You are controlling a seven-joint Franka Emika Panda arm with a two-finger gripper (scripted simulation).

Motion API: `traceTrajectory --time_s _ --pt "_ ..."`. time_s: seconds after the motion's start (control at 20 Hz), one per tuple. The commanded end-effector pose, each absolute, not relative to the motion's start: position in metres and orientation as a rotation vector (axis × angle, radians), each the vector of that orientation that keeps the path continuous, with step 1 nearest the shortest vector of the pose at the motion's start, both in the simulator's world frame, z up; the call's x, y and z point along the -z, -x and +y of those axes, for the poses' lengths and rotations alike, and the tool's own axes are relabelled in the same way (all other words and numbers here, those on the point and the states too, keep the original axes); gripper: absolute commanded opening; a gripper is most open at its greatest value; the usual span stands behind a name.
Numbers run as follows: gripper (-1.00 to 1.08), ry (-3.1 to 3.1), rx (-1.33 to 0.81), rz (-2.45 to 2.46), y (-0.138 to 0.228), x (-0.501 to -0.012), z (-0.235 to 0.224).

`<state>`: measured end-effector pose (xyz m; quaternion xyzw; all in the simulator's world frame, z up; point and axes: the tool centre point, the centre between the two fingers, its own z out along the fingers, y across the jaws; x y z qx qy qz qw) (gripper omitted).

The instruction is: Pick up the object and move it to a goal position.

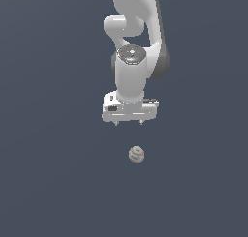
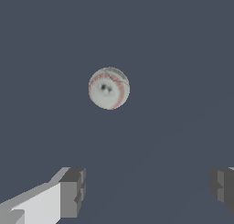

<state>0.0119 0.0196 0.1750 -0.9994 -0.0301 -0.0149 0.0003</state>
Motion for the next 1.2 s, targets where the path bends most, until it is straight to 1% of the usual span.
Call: traceTrajectory --time_s 0.0,0.45,0.8,1.15 --pt "1.00 3.139 0.047 -0.095 -0.012 -0.175 0.020" --pt "1.00 3.152 0.058 -0.187 -0.016 -0.177 0.045" --pt "1.00 3.151 0.056 -0.210 -0.018 -0.176 0.044" --pt "1.00 3.141 0.047 -0.347 -0.028 -0.168 0.047"
